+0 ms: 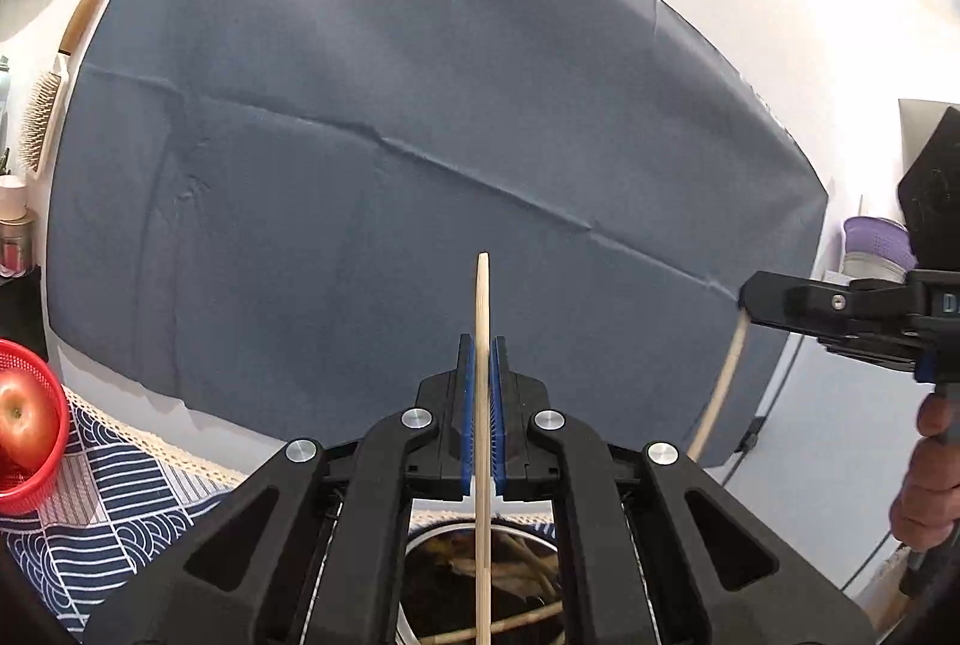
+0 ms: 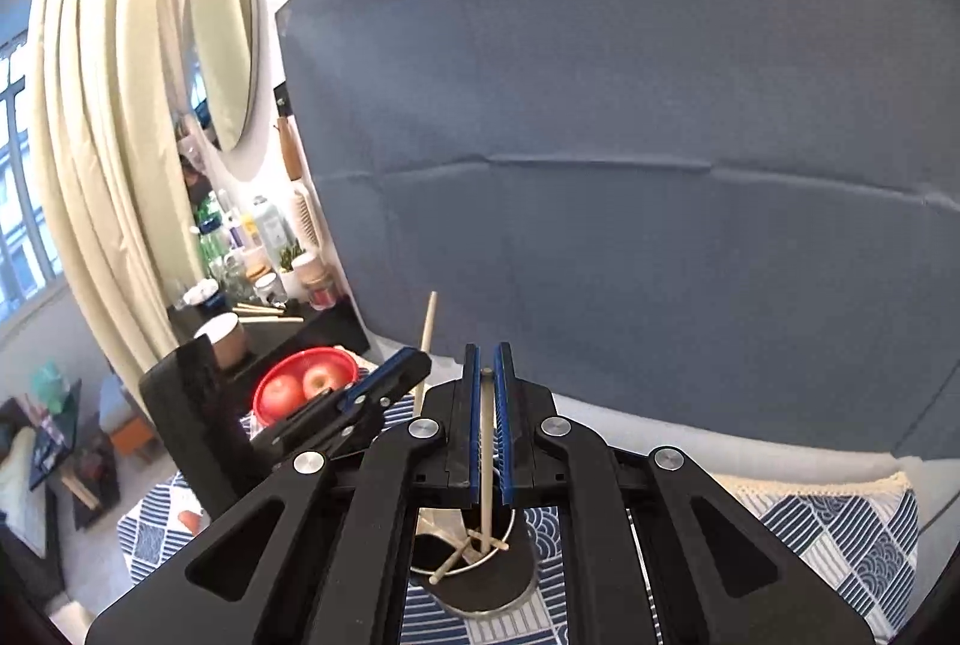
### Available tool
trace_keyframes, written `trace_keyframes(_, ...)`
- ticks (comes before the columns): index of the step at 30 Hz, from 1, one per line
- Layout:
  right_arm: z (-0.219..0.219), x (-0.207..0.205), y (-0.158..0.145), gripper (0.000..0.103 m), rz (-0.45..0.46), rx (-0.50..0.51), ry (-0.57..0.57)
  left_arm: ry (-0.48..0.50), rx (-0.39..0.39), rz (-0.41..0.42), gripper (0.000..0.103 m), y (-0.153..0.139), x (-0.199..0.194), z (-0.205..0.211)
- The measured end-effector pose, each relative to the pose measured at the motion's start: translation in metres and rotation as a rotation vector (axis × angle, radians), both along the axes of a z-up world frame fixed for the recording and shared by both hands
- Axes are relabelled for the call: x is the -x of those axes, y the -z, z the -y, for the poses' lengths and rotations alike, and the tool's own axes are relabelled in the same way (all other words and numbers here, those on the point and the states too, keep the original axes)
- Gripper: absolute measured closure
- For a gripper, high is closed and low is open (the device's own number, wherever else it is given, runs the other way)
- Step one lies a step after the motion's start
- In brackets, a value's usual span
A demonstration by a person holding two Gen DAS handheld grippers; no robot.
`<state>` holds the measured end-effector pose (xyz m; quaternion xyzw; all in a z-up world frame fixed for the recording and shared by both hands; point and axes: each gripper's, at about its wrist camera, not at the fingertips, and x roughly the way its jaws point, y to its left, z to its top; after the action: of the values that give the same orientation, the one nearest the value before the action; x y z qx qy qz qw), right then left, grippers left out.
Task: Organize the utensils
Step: 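Lower both chopsticks into the holder and open both grippers, then move both grippers back to the remaining chopsticks on the cloth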
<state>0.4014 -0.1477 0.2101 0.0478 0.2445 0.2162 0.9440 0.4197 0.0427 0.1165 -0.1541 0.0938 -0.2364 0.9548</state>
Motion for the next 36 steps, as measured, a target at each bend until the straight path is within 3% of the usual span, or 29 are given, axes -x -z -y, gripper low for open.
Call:
trace_keyframes(3, 0.006, 0.005, -0.001, 0.095, 0.012, -0.005, 0.017, -0.014, -0.054, 0.018, 0.096, -0.004, 0.013, 0.002)
trace_keyframes(6, 0.015, 0.012, -0.003, 0.095, 0.013, -0.018, 0.023, -0.029, -0.082, 0.023, 0.072, -0.005, 0.024, -0.003)
trace_keyframes(8, 0.021, 0.016, -0.003, 0.094, 0.013, -0.022, 0.037, -0.048, -0.092, 0.022, 0.063, -0.006, 0.031, -0.007)
trace_keyframes(10, 0.026, 0.021, 0.000, 0.088, 0.008, -0.027, 0.037, -0.069, -0.109, 0.007, 0.046, -0.007, 0.039, -0.011)
trace_keyframes(12, 0.030, 0.026, 0.005, 0.076, 0.008, -0.023, 0.047, -0.097, -0.136, 0.001, 0.036, -0.006, 0.048, -0.014)
trace_keyframes(16, 0.037, 0.036, 0.016, 0.066, 0.000, -0.036, 0.042, -0.130, -0.191, -0.015, 0.022, -0.002, 0.064, -0.015)
trace_keyframes(21, 0.042, 0.047, 0.033, 0.054, -0.014, -0.009, 0.051, -0.163, -0.230, -0.057, 0.011, 0.007, 0.079, -0.016)
trace_keyframes(25, 0.042, 0.056, 0.049, 0.043, -0.020, 0.020, 0.035, -0.190, -0.240, -0.113, 0.009, 0.018, 0.088, -0.019)
trace_keyframes(28, 0.043, 0.059, 0.061, 0.041, -0.041, 0.044, 0.025, -0.207, -0.239, -0.159, 0.009, 0.029, 0.093, -0.023)
trace_keyframes(32, 0.046, 0.063, 0.075, 0.021, -0.058, 0.041, 0.017, -0.232, -0.245, -0.205, 0.007, 0.042, 0.102, -0.026)
trace_keyframes(36, 0.048, 0.069, 0.097, 0.018, -0.080, 0.082, 0.002, -0.258, -0.290, -0.259, 0.006, 0.059, 0.111, -0.026)
